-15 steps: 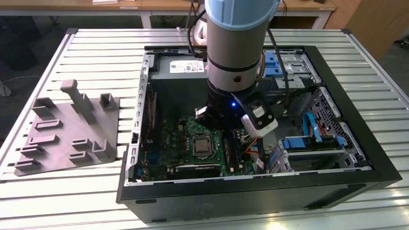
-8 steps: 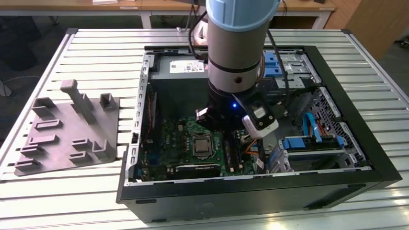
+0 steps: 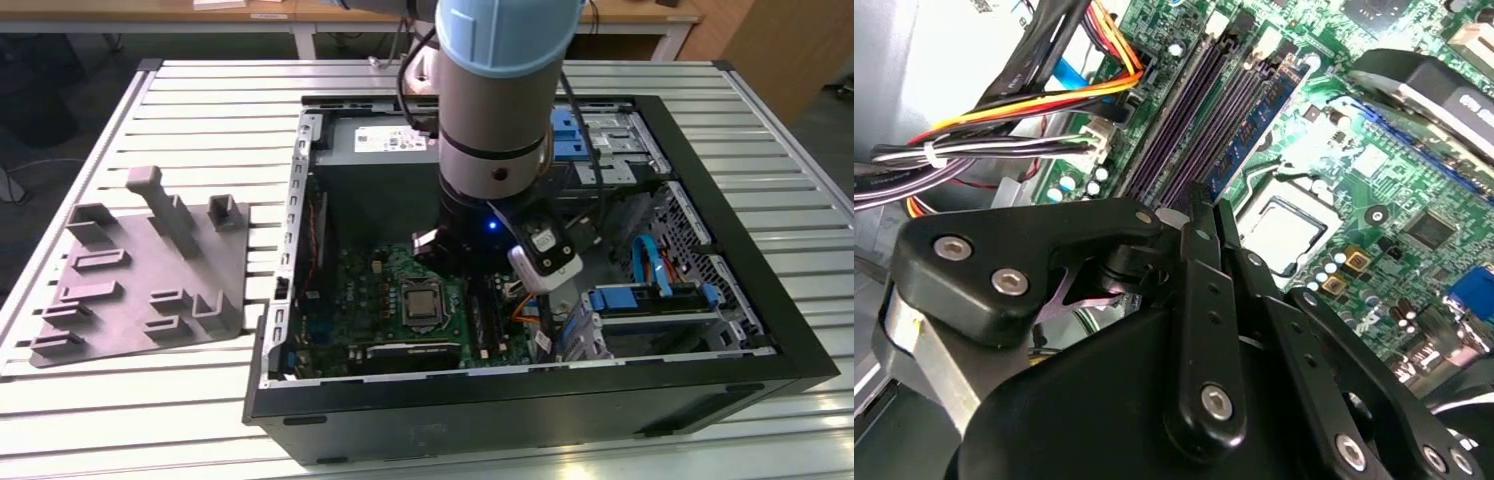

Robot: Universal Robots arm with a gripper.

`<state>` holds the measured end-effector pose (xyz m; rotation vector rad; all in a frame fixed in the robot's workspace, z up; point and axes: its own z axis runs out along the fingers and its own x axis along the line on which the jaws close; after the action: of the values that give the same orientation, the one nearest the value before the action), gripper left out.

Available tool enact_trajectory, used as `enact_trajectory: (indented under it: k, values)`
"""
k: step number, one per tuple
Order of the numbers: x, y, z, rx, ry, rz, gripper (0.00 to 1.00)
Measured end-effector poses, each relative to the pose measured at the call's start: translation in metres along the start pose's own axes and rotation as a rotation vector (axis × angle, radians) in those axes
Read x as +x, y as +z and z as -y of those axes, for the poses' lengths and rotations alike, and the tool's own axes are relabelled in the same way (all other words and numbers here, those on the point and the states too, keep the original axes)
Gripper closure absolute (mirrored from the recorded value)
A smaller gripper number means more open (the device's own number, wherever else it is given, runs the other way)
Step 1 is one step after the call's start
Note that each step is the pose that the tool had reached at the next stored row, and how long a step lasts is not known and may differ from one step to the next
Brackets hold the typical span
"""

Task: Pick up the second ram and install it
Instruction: 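Insert the second ram into the second slot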

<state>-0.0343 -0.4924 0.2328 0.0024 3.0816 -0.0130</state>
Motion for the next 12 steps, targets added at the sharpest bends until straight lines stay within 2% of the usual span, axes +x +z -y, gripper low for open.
enact_trajectory:
  k: [5,12]
  values:
    - [-0.0041,0.0039,-0.0019,0.0,0.0,-0.0004,0.86]
    - [-0.0039,0.0085,-0.0048,-0.0001,0.0,-0.0004,0.86]
